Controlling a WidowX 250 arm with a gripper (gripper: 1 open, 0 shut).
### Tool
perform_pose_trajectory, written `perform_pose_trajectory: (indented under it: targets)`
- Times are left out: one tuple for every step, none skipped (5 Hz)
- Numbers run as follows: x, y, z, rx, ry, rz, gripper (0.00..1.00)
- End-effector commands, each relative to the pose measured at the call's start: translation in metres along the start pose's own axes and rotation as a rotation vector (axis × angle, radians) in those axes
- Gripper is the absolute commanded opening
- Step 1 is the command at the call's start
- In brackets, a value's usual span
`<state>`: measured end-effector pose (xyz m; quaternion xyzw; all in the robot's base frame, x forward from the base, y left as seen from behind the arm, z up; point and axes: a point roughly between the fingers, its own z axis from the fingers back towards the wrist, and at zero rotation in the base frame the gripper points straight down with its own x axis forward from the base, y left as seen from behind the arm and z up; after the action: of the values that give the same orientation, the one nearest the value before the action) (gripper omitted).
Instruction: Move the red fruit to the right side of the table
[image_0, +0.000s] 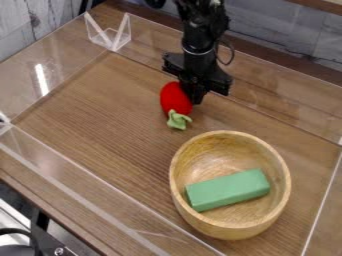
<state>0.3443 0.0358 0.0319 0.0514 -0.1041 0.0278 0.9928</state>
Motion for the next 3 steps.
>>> perform_pose_trajectory:
  targets:
    - [0.02, -0.006, 0.031, 0.001, -0.083, -0.021, 0.0]
    - [0.017, -0.01, 0.057, 0.014, -0.129, 0.008, 0.0]
    - [0.006, -0.008, 0.061, 0.023, -0.129, 0.036, 0.0]
